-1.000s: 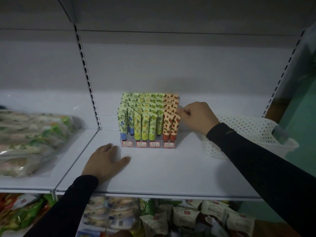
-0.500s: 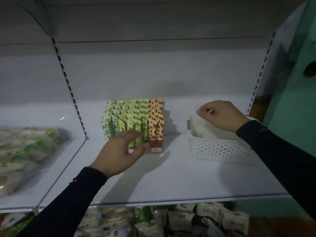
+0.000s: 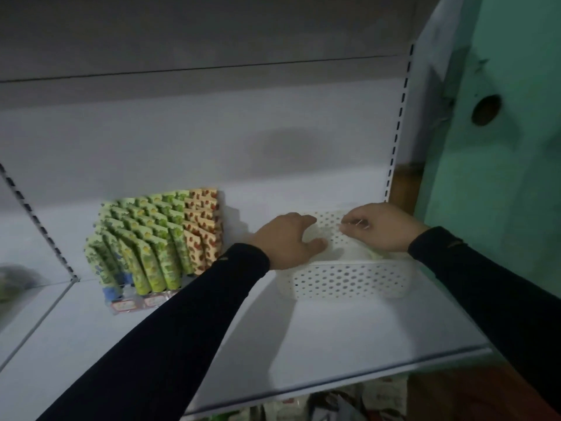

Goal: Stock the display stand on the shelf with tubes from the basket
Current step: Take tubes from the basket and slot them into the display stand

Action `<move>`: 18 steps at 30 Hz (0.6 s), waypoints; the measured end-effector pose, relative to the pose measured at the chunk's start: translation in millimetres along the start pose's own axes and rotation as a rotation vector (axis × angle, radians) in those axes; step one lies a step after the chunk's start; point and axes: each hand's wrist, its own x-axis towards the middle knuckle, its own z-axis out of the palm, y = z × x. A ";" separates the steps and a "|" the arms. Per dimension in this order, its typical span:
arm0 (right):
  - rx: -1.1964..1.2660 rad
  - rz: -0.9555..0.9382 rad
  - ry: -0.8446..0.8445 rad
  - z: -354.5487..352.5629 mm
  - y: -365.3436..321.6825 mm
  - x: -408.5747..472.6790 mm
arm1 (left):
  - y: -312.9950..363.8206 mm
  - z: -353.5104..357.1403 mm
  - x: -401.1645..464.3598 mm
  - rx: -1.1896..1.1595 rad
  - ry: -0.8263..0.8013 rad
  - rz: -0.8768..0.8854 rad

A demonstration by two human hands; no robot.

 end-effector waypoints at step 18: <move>-0.468 0.095 -0.513 6.5 -4.2 22.3 | 19.9 26.6 62.8 0.198 -0.444 -0.178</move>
